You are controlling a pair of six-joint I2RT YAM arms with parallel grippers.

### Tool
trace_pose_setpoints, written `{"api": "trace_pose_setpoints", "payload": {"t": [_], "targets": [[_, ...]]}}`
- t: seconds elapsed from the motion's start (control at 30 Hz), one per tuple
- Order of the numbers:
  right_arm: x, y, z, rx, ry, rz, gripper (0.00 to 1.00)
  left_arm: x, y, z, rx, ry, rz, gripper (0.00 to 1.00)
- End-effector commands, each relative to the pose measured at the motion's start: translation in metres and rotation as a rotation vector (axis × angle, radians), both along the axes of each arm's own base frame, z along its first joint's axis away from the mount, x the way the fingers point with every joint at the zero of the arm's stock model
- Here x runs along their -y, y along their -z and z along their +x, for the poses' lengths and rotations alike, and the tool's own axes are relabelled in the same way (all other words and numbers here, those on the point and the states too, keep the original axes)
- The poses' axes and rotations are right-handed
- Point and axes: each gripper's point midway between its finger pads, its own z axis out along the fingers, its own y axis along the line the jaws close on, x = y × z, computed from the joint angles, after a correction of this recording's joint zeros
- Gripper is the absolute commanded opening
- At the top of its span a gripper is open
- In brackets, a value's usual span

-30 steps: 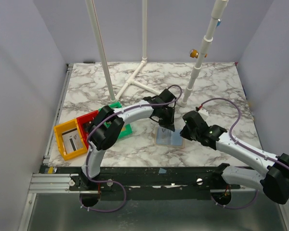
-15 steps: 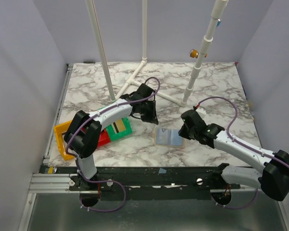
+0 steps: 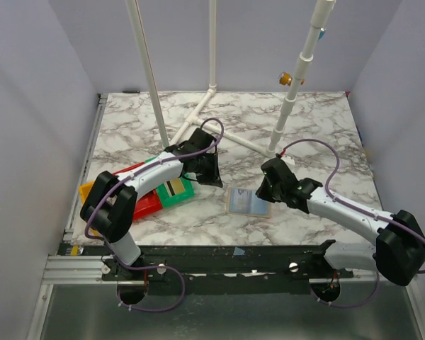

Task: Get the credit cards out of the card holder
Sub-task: Remove the credit card from the card holder.

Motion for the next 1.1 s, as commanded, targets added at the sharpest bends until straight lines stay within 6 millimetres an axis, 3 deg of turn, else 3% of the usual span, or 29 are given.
{"api": "trace_pose_setpoints", "payload": {"t": [0.0, 0.37, 0.63, 1.07], "targets": [[-0.016, -0.003, 0.010, 0.012, -0.043, 0.026, 0.14, -0.008, -0.006, 0.005, 0.053, -0.016, 0.000, 0.00], [-0.044, 0.013, 0.011, -0.011, -0.126, -0.069, 0.63, -0.017, -0.003, 0.001, 0.052, -0.028, 0.002, 0.00], [-0.056, 0.029, 0.006, -0.028, -0.154, -0.231, 0.67, -0.023, -0.004, 0.000, 0.057, -0.034, -0.003, 0.00], [-0.058, 0.048, -0.002, -0.060, -0.165, -0.319, 0.61, -0.025, -0.002, 0.000, 0.050, -0.034, -0.007, 0.00]]}}
